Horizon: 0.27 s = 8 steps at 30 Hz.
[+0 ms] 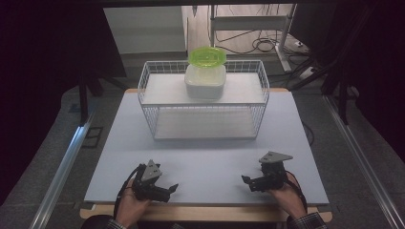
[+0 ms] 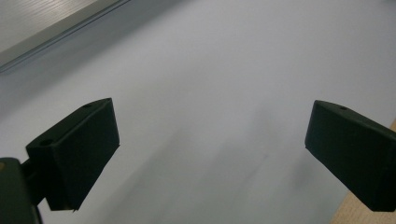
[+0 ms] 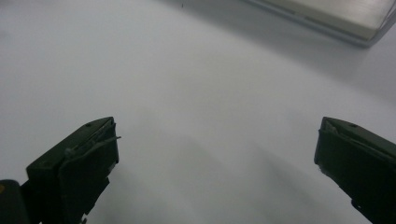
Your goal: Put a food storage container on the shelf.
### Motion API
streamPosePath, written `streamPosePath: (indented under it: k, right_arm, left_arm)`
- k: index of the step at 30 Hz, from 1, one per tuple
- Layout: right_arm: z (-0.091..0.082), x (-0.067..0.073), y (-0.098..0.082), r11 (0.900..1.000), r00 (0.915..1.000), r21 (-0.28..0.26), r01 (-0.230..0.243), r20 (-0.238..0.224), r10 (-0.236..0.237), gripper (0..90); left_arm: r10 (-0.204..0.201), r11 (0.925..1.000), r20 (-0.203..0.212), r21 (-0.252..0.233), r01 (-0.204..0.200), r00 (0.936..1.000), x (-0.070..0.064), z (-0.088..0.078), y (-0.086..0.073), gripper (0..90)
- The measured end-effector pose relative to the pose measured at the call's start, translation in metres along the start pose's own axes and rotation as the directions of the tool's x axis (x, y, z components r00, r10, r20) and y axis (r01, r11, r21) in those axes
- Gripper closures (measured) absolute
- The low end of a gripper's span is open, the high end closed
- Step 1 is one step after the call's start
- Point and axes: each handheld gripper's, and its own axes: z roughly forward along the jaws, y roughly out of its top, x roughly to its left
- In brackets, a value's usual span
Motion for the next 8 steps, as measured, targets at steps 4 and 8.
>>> streamPosePath:
  k: [4,8]
  right_arm:
    - [0.0032,0.0017,-0.0025,0.999,0.9999,0.030,0.011,0.004,-0.012,0.0]
    - [0.0044,0.0017,-0.0031,0.999,0.9999,0.040,0.013,0.005,-0.013,0.0]
  left_arm:
    - [0.007,1.0000,-0.002,0.006,-0.007,1.0000,0.0002,0.0000,0.0000,2.8]
    - [0.003,1.0000,-0.003,0.001,-0.003,1.0000,-0.0001,0.0002,0.0002,2.8]
